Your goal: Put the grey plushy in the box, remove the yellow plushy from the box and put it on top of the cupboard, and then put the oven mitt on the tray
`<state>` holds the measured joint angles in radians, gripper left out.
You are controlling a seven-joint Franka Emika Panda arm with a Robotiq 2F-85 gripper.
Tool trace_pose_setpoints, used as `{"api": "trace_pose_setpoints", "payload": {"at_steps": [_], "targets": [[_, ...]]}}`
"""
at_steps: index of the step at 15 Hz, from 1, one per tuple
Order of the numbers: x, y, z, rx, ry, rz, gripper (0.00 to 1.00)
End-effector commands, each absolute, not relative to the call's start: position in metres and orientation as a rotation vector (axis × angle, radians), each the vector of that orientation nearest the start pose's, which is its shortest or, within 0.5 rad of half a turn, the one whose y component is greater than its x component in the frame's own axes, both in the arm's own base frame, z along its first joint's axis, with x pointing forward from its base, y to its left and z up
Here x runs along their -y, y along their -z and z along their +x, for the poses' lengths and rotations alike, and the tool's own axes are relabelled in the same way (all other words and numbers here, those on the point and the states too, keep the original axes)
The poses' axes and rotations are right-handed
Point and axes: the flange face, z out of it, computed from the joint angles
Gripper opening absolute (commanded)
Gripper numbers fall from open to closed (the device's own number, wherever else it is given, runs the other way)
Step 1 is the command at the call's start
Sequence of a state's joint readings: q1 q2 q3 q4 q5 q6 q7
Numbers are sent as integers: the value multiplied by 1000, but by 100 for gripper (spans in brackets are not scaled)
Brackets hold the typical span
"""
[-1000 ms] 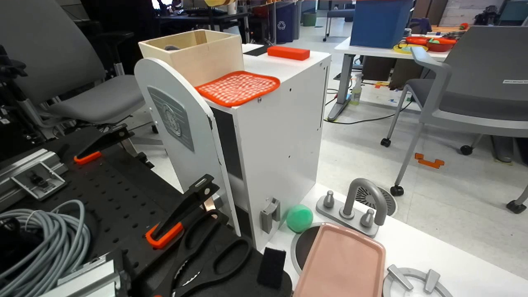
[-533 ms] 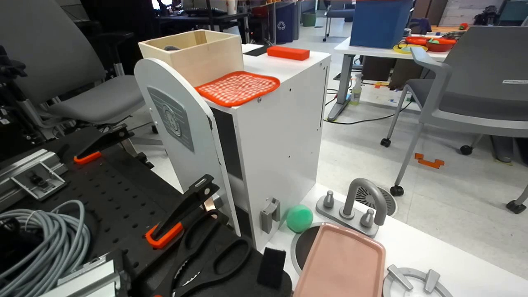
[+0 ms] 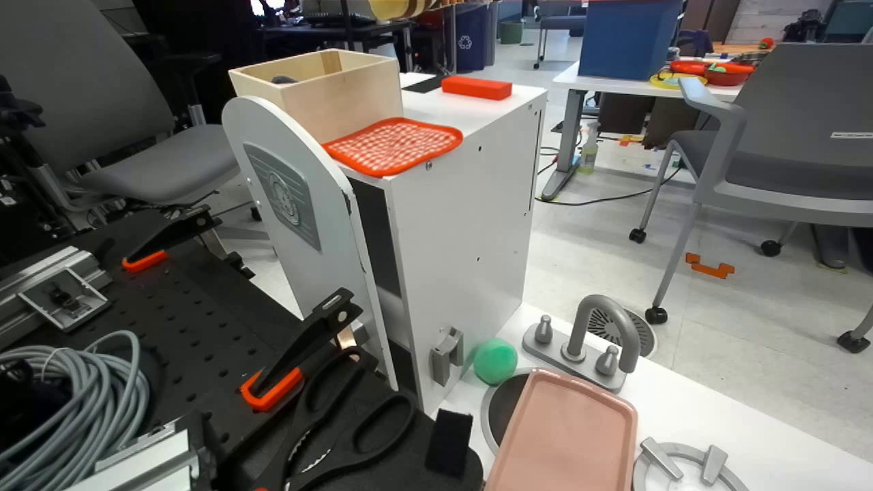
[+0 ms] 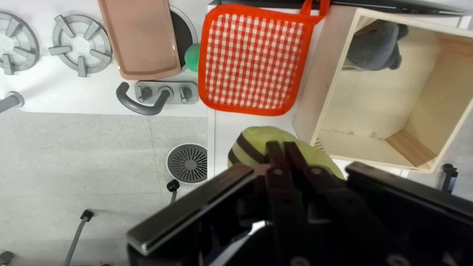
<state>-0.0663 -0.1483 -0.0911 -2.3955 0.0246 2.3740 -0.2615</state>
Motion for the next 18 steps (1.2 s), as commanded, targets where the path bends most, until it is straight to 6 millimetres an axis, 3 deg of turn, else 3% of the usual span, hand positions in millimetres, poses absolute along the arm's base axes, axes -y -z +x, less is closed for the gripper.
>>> {"api": "trace_pose_setpoints", "payload": {"at_steps": [1,12,18], "targets": [[78,-381,478,122,169,-3158,1],[97,-380,503,-35,175,-3157,1],[95,-363,517,-43,123,-3152,1]]}}
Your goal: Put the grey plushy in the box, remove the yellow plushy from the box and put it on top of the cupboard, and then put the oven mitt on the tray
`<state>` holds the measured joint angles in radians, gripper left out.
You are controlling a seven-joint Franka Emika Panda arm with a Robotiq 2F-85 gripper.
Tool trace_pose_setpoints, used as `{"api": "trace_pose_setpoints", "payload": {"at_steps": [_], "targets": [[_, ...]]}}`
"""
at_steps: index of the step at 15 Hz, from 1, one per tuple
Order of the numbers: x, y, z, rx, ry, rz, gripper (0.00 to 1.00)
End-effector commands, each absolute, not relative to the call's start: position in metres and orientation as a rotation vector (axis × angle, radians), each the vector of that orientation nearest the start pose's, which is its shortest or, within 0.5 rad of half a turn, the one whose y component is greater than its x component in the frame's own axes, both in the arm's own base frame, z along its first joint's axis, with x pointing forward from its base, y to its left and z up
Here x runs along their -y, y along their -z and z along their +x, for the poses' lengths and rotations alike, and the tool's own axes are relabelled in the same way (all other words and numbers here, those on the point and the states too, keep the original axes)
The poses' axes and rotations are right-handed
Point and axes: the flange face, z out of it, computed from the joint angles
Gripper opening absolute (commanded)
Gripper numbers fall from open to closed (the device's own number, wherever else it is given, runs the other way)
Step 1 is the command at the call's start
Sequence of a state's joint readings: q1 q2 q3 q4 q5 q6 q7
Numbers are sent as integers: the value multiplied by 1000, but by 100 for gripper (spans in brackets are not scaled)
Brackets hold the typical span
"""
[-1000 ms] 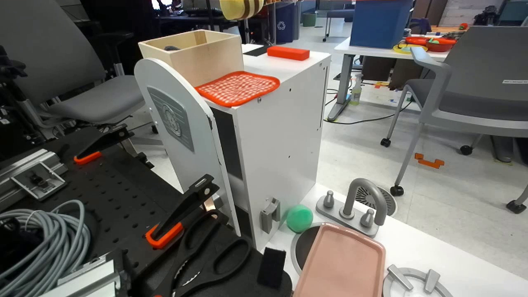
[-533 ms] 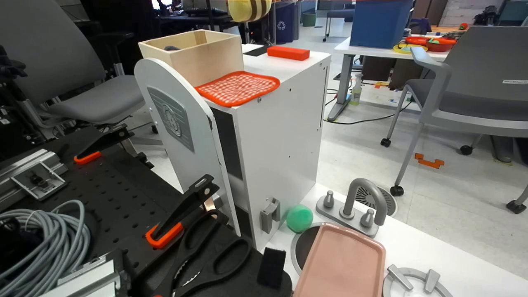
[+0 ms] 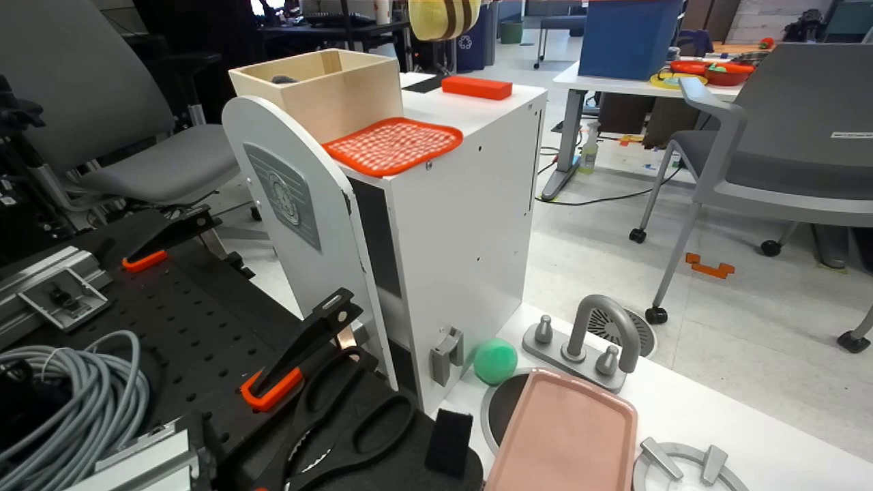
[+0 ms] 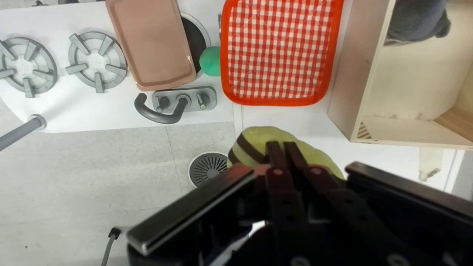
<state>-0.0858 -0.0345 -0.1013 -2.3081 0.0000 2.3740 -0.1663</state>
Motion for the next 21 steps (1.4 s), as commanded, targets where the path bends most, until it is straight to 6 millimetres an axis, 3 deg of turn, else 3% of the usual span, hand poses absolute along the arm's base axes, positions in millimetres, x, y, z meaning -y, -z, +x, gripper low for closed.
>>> {"api": "trace_pose_setpoints", "payload": {"at_steps": [1,6,17,18,19,21], "targets": [[94,-358,519,-40,109,-3149,1],[92,-347,528,-38,77,-3145,1],[97,-350,540,-69,95,-3148,1],[97,-350,541,-74,92,-3148,30],[98,-350,541,-75,89,-3150,32],[99,-350,542,-76,88,-3152,45]]}}
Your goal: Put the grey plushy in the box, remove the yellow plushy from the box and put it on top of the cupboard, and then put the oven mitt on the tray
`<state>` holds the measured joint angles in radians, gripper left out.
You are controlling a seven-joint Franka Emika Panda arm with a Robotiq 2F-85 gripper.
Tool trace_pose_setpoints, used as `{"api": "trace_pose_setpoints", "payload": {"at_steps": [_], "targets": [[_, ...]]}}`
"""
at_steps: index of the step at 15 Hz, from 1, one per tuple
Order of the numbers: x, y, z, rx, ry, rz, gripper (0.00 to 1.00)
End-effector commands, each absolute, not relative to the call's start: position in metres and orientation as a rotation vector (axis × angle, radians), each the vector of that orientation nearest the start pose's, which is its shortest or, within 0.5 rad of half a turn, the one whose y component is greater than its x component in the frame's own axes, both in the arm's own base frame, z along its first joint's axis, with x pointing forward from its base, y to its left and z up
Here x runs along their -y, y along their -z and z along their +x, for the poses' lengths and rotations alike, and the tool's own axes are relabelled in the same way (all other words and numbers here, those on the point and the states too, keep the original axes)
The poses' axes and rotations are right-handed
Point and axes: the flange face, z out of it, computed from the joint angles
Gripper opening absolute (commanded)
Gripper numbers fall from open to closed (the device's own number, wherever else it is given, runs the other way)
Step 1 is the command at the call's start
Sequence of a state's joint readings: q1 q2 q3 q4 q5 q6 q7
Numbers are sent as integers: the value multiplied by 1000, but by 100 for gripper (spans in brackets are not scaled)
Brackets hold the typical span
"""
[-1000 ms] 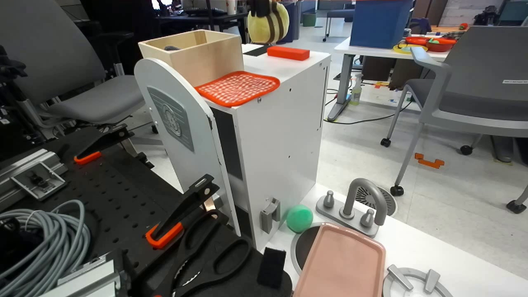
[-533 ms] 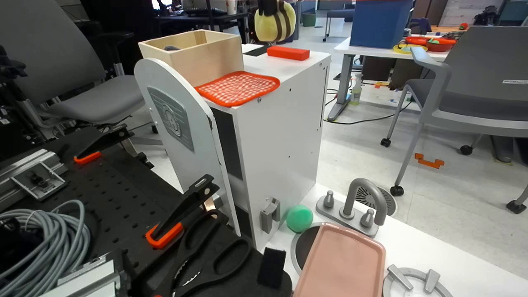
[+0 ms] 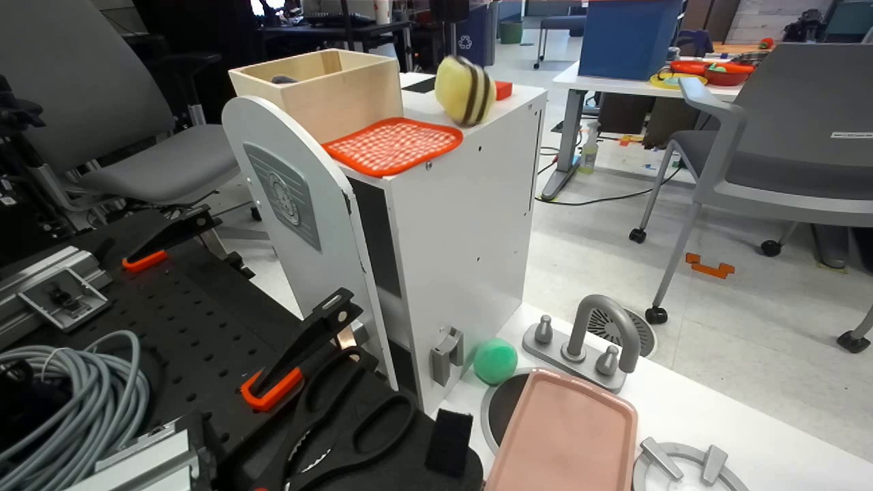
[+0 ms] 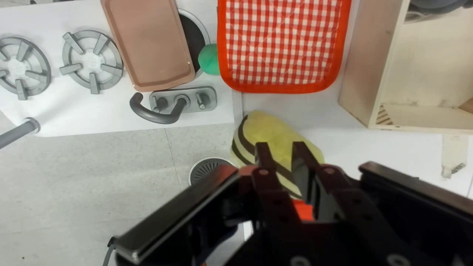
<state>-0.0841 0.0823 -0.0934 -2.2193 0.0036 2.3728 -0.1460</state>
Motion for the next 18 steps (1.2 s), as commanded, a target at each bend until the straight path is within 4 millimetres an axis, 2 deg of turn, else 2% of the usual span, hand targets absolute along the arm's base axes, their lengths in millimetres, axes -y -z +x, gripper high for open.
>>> {"api": "trace_pose_setpoints", "payload": {"at_steps": [1,6,8,14,18], "targets": [[99,-350,542,-78,87,-3151,53],[103,-354,542,-93,92,-3146,89],[103,-355,538,-90,71,-3136,100],[89,-368,518,-64,-20,-3085,100],[90,-375,507,-81,-39,-3114,100]]}}
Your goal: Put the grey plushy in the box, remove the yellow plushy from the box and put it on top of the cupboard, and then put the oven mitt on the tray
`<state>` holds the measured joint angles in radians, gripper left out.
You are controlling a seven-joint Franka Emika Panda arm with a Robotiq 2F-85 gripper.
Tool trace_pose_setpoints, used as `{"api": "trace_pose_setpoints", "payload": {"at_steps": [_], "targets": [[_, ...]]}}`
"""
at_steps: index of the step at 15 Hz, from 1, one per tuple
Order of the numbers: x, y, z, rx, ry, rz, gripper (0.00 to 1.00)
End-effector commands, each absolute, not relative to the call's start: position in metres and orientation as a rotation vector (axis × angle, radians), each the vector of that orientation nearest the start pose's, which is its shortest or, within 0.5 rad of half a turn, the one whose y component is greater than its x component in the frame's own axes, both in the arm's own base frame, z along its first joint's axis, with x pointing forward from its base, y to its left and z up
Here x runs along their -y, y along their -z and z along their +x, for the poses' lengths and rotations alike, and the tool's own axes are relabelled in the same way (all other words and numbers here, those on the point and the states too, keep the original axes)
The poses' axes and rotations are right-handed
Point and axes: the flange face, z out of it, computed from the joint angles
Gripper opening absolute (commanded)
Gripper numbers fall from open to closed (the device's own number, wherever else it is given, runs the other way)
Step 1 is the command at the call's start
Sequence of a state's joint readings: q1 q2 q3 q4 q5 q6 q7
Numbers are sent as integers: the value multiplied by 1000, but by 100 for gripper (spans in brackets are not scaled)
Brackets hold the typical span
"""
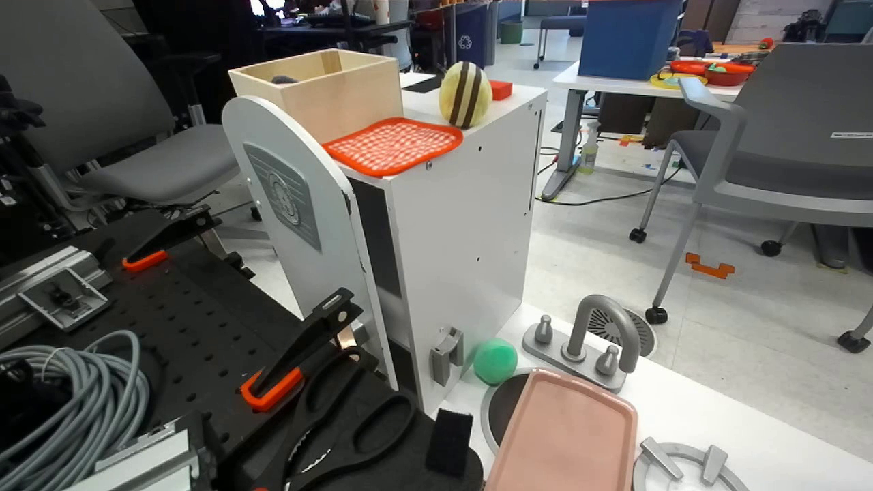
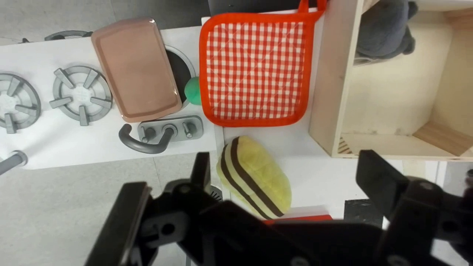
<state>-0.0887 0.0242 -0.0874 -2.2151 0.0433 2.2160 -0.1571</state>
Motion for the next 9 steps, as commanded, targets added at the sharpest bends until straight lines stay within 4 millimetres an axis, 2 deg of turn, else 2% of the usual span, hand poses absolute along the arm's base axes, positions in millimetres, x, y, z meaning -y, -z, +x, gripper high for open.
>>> {"api": "trace_pose_setpoints", "payload": {"at_steps": [1,9], "targets": [[93,-377,506,-101,-23,-3121,100],[106,-383,482,-136,-23,-3151,100]]}}
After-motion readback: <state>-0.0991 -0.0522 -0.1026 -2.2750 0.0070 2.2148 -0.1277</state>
